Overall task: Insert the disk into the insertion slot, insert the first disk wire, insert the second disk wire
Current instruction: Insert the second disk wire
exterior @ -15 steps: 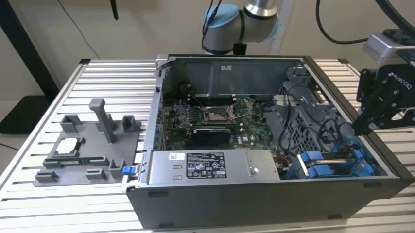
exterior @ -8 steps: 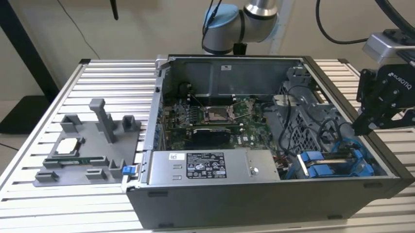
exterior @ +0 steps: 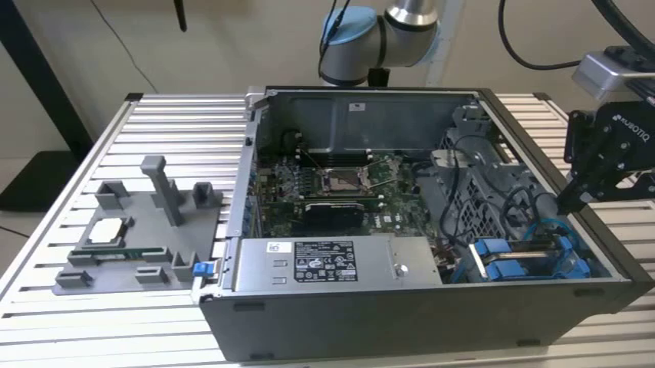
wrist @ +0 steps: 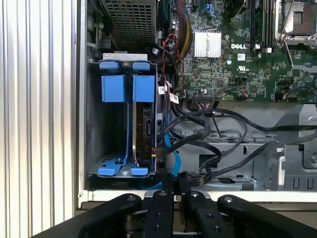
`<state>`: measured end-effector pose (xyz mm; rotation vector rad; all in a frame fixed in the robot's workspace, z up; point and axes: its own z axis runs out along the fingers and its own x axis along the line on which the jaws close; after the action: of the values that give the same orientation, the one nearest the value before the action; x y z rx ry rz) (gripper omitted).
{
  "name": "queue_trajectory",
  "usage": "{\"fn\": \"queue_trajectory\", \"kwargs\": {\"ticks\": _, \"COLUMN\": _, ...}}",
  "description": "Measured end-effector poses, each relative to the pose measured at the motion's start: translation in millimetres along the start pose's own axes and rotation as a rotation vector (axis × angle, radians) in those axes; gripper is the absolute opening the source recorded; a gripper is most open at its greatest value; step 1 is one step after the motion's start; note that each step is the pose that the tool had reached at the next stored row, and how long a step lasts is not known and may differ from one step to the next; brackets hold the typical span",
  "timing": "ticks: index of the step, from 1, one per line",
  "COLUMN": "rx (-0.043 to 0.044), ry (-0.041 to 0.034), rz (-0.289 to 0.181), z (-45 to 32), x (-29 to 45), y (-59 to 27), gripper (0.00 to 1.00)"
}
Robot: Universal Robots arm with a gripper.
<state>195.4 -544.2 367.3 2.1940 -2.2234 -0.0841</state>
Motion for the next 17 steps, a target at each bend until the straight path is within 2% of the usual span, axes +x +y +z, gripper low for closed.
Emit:
{"fn": "queue_trajectory", "kwargs": {"ticks": 9, "rx": 0.0, "ry": -0.0002, "rz": 0.0, "z": 0.0, "x": 0.1, "y": 0.2, "gripper": 0.0}}
{"fn": "queue_trajectory", "kwargs": {"ticks": 17, "rx": 0.0, "ry": 0.0, "rz": 0.0, "z": -7.6, "x": -0.1, "y": 5.1, "gripper": 0.0}}
